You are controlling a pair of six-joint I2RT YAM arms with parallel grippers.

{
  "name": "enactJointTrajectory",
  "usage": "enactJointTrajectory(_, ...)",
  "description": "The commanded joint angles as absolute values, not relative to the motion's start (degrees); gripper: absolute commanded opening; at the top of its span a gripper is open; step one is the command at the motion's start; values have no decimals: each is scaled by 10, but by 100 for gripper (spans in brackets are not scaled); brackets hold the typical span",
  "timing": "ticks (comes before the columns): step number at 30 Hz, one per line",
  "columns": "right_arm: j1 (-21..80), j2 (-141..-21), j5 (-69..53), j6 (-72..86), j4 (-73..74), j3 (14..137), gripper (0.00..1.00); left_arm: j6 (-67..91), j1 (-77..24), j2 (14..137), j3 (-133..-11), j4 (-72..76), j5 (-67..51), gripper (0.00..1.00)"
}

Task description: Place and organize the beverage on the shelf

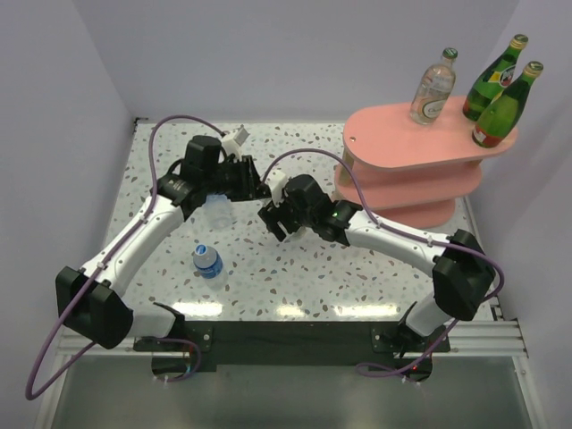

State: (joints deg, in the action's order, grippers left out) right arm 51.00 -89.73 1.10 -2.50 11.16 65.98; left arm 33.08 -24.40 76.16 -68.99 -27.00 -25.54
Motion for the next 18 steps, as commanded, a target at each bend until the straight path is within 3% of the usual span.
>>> enactJointTrajectory(1, 514, -895, 20, -25, 85, 693, 70, 373, -244, 729, -702, -173, -314, 0)
enactJointTrajectory(2, 514, -894, 15, -28, 86, 694, 60, 372, -245, 730, -703, -175, -312, 0)
enactJointTrajectory(3, 514, -893, 7, -35, 89, 697, 43, 372, -244, 732, -703, -177, -311, 0)
enactJointTrajectory(6, 514, -886, -35, -59, 110, 706, 11, 369, -243, 731, -704, -183, -307, 0)
enactJointTrajectory(7, 514, -885, -44, -64, 114, 708, 5, 372, -243, 730, -704, -184, -306, 5)
enactJointTrajectory(8, 514, -882, -61, -69, 119, 708, 2, 373, -242, 729, -705, -185, -301, 15)
enactJointTrajectory(9, 513, -880, -70, -77, 131, 711, 0, 374, -241, 727, -708, -187, -295, 33)
enactJointTrajectory(12, 514, -868, -106, -89, 146, 708, 0, 370, -231, 716, -719, -199, -286, 56)
enactJointTrajectory(15, 513, -853, -156, -102, 178, 708, 0, 360, -214, 704, -731, -221, -271, 69)
enactJointTrajectory(18, 513, -837, -202, -120, 202, 708, 0, 348, -199, 687, -738, -242, -258, 75)
